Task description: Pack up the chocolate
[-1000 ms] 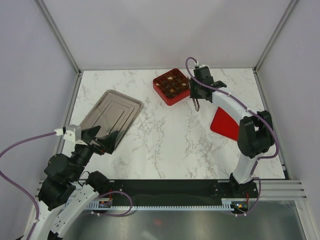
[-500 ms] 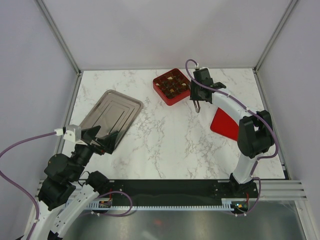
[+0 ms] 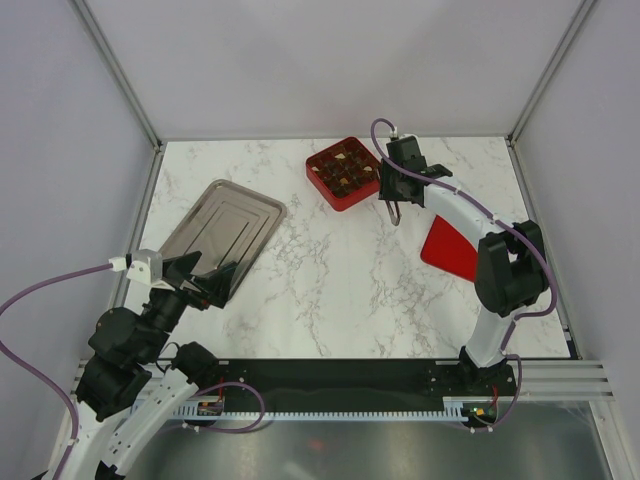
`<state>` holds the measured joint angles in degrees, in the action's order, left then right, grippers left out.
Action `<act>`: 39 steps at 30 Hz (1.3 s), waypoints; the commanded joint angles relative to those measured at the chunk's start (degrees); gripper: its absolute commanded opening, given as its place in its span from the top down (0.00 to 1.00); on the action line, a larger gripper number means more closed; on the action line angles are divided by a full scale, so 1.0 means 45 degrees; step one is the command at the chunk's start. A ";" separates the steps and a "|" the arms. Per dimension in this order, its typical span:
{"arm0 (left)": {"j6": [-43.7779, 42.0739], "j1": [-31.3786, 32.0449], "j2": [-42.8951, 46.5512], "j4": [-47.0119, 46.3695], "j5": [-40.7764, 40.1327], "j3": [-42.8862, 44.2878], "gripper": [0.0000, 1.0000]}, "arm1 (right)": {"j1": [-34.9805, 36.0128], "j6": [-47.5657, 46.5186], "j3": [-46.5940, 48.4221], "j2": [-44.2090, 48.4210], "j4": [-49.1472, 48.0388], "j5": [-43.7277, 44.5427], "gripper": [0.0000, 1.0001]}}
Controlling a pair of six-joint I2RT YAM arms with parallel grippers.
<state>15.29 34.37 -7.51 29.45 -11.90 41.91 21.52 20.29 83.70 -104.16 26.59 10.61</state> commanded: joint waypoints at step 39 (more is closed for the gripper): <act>-0.0292 -0.0021 -0.1788 -0.0217 0.0184 0.0140 0.00 | 0.6838 0.4024 -0.8659 0.4008 -0.3858 0.3461 0.44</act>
<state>15.29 34.37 -14.50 29.85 -11.70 41.91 51.27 35.00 45.32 -84.27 12.62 22.81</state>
